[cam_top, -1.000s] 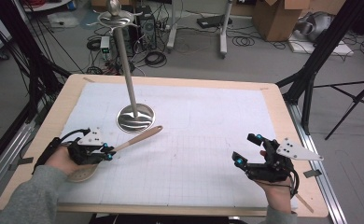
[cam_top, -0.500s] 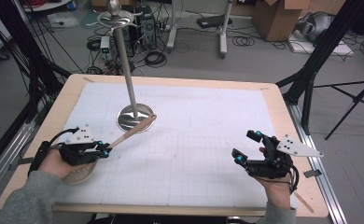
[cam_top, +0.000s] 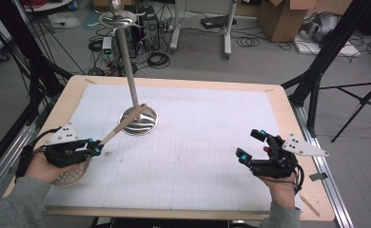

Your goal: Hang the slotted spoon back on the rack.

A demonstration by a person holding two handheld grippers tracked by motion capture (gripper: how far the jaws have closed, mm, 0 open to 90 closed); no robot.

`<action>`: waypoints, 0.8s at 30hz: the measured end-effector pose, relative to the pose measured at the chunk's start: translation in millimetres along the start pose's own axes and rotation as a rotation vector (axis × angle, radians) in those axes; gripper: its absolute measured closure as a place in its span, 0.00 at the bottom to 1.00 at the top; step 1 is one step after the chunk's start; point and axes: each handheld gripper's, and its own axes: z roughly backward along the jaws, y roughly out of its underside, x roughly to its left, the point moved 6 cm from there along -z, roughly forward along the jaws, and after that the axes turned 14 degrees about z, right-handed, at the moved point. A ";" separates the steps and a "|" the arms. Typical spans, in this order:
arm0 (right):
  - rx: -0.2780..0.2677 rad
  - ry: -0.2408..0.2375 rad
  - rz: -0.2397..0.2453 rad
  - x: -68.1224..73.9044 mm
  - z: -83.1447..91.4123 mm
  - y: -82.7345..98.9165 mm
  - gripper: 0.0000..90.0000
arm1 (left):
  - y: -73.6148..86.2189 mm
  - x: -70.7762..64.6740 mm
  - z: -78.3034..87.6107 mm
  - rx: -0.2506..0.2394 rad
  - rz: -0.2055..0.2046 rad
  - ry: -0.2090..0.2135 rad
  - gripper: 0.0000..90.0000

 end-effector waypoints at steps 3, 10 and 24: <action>0.004 -0.003 0.001 0.4 -1.2 0.1 0.11 | -2.5 3.1 5.0 -0.023 0.016 -0.014 0.86; 0.011 -0.011 -0.004 -1.6 -0.8 1.9 0.11 | -12.8 9.0 16.2 -0.081 0.047 -0.072 0.86; -0.006 -0.022 -0.012 -2.5 -0.7 0.4 0.11 | -34.7 7.3 37.1 -0.167 0.102 -0.036 0.86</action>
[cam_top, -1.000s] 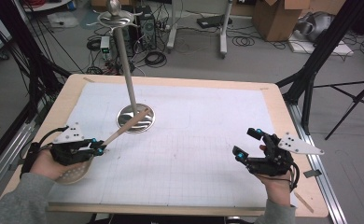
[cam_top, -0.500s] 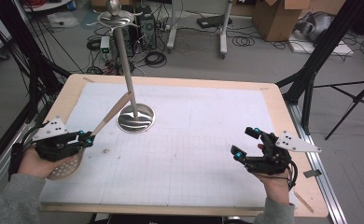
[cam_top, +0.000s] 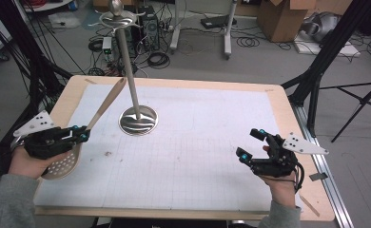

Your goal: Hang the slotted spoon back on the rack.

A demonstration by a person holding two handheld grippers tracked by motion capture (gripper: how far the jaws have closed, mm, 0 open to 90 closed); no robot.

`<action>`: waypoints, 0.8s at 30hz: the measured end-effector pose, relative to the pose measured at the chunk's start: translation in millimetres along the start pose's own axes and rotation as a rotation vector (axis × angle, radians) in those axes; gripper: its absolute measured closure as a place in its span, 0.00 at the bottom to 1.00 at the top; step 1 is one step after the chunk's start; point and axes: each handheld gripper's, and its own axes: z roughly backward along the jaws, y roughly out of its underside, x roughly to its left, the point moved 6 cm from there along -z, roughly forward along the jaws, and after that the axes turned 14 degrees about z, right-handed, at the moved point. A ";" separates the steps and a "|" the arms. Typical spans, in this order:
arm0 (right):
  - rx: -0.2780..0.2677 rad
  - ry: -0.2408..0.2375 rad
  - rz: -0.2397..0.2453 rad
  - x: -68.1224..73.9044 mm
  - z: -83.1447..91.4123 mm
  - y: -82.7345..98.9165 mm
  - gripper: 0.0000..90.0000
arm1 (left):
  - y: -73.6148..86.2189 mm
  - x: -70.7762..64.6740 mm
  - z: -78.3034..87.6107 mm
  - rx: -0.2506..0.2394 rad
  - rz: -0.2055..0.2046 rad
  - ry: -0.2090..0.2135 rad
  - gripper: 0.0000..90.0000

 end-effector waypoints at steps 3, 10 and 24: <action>-0.002 0.002 0.004 -0.4 0.1 0.0 0.11 | -4.2 1.0 2.6 -0.014 -0.004 0.005 0.86; 0.010 0.002 0.003 1.1 -0.4 0.9 0.11 | -13.5 8.8 12.3 -0.055 0.012 0.054 0.86; 0.017 0.007 0.007 3.5 2.8 2.9 0.11 | -20.4 25.3 22.0 -0.064 0.017 0.118 0.86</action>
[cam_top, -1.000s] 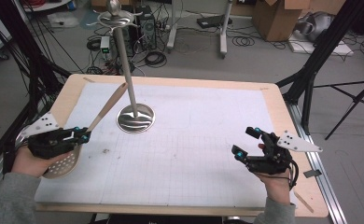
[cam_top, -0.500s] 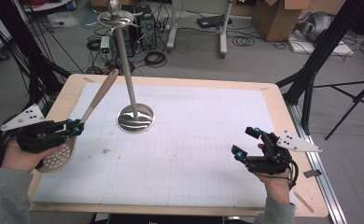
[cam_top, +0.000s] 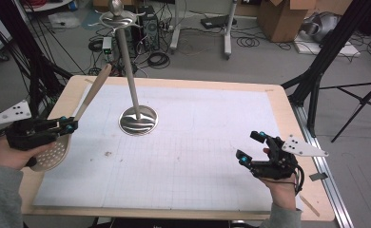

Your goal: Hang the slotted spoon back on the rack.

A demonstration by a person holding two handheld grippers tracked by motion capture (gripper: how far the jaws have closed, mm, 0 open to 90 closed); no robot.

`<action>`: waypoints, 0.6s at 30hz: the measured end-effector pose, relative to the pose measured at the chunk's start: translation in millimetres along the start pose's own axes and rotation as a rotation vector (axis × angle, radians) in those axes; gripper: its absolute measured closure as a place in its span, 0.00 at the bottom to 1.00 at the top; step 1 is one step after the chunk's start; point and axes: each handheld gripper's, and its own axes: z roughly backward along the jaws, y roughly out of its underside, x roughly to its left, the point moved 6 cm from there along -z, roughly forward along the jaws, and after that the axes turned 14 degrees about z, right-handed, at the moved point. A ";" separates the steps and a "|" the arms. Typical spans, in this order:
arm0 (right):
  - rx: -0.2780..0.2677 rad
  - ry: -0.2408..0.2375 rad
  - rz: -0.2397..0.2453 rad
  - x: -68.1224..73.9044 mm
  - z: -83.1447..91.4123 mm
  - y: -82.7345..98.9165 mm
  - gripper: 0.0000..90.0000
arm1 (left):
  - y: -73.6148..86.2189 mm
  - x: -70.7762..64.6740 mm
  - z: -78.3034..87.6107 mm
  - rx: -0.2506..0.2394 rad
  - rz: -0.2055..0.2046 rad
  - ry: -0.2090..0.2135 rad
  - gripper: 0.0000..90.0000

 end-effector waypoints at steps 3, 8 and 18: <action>-0.009 0.012 0.010 0.0 2.4 -1.0 0.11 | -1.9 4.2 2.0 0.002 0.004 -0.016 0.86; -0.002 0.031 0.019 0.4 5.4 -0.9 0.11 | -8.2 8.2 3.9 -0.004 0.003 -0.019 0.86; 0.009 0.035 0.016 -0.8 7.5 2.2 0.11 | -26.6 12.5 7.3 -0.026 0.002 -0.040 0.86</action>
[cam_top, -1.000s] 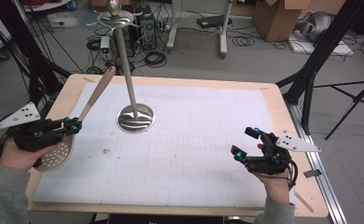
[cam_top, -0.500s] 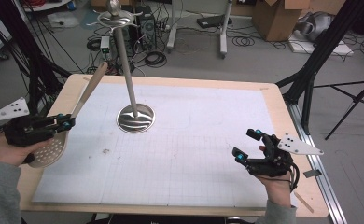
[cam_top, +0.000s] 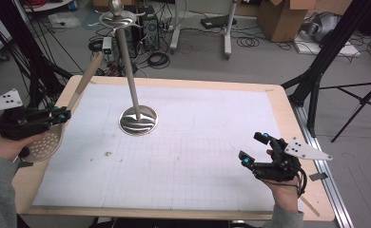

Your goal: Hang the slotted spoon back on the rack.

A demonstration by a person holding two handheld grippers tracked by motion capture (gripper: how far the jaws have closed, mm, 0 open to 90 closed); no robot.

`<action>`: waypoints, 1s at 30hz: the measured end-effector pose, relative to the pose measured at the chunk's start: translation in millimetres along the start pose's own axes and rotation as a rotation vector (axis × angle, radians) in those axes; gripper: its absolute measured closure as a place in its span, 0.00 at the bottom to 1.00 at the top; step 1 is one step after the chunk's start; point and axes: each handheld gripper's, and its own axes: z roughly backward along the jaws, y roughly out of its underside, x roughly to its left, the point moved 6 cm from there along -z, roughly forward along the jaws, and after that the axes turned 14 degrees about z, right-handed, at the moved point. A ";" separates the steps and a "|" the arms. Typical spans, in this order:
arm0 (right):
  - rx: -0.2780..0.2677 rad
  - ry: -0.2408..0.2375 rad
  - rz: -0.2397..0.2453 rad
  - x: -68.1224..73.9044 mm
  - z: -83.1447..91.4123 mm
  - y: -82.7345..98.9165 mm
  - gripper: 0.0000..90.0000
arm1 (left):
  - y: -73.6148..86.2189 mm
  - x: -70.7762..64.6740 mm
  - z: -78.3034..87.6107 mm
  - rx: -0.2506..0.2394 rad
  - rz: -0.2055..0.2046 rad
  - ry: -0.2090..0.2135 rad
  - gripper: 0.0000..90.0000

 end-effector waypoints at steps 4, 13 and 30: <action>-0.004 0.002 -0.001 0.3 1.7 -0.5 0.11 | -7.3 -2.6 2.0 -0.011 -0.003 -0.006 0.86; -0.019 0.013 -0.005 -0.6 4.9 -2.4 0.11 | -20.0 -12.3 5.6 -0.032 -0.032 -0.005 0.86; -0.014 0.010 -0.005 -1.5 6.9 -1.1 0.11 | -36.8 -14.0 12.3 -0.120 -0.009 0.024 0.86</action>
